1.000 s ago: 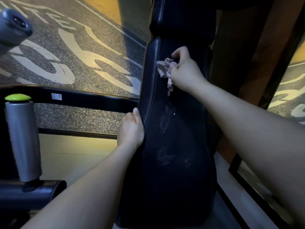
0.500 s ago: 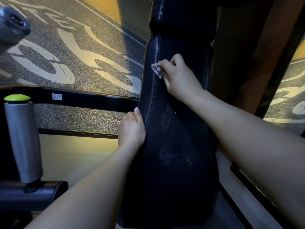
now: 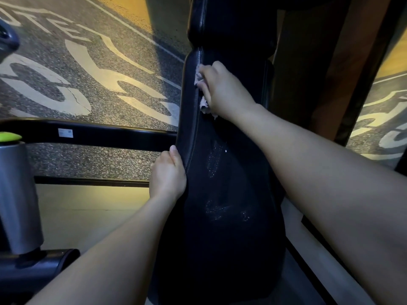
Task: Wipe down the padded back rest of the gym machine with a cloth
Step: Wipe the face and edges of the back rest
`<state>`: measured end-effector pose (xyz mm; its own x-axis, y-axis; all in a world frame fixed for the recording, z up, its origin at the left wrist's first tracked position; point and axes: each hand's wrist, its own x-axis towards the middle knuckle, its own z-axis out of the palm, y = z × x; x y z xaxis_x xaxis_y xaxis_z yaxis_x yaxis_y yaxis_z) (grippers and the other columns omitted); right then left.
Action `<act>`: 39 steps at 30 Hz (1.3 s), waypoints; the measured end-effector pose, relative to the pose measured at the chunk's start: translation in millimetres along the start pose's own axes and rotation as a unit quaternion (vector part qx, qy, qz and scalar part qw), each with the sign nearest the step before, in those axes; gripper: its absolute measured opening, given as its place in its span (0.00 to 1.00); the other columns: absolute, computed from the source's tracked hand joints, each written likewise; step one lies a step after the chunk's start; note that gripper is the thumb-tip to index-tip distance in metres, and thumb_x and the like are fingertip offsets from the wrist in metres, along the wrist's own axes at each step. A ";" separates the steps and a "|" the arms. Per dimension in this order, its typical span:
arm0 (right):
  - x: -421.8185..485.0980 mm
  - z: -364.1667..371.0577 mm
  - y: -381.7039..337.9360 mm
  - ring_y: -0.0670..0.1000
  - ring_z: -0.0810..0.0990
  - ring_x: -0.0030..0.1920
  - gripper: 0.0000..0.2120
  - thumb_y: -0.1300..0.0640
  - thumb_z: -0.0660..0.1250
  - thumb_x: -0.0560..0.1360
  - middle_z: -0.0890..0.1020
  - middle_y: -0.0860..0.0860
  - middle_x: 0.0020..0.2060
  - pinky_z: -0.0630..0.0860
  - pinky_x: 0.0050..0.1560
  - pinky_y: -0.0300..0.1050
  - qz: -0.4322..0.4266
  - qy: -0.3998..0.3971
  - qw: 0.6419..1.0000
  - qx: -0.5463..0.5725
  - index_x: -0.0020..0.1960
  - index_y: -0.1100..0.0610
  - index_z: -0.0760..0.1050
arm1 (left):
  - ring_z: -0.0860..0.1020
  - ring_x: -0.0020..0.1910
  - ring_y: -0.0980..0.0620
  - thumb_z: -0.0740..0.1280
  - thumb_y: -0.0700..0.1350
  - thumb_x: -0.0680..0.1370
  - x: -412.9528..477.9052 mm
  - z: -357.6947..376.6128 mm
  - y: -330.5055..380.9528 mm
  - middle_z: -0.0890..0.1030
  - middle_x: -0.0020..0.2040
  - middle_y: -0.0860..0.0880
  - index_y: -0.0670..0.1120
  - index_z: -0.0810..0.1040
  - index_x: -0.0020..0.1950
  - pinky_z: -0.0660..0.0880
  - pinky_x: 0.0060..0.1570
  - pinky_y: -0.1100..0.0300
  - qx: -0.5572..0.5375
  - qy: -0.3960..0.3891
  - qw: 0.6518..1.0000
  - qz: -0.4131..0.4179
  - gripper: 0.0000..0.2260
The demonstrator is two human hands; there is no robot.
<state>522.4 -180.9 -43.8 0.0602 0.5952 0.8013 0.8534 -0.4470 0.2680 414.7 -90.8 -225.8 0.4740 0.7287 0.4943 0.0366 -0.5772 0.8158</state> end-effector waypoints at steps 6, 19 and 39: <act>12.6 -0.3 2.2 0.54 0.77 0.47 0.22 0.48 0.56 0.84 0.74 0.53 0.61 0.73 0.39 0.49 0.089 0.037 0.994 -0.042 0.78 0.50 0.64 | 0.75 0.57 0.37 0.46 0.56 0.86 -0.5 -0.3 1.2 0.78 0.57 0.37 0.38 0.75 0.58 0.71 0.57 0.46 -0.004 -0.001 1.000 -0.005 0.27; -38.4 -6.7 49.0 0.58 0.74 0.62 0.29 0.48 0.52 0.80 0.72 0.61 0.65 0.74 0.63 0.53 0.222 0.044 0.974 -0.009 0.77 0.60 0.63 | 0.75 0.58 0.37 0.45 0.55 0.87 1.4 2.4 -3.4 0.78 0.58 0.37 0.38 0.76 0.58 0.67 0.54 0.49 -0.003 -0.002 1.000 -0.002 0.26; -71.1 -1.1 66.9 0.52 0.72 0.56 0.16 0.53 0.60 0.83 0.71 0.57 0.60 0.73 0.57 0.41 0.246 0.130 0.959 -0.047 0.67 0.61 0.72 | 0.75 0.57 0.37 0.46 0.54 0.87 -1.4 1.5 -2.1 0.78 0.58 0.36 0.38 0.76 0.58 0.64 0.51 0.52 -0.013 0.003 1.000 -0.009 0.26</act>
<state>574.7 -253.9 -82.3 0.3020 0.1151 0.9463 0.7031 -0.6973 -0.1396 415.2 -91.1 -228.6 0.4687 0.7404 0.4818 0.0223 -0.5551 0.8315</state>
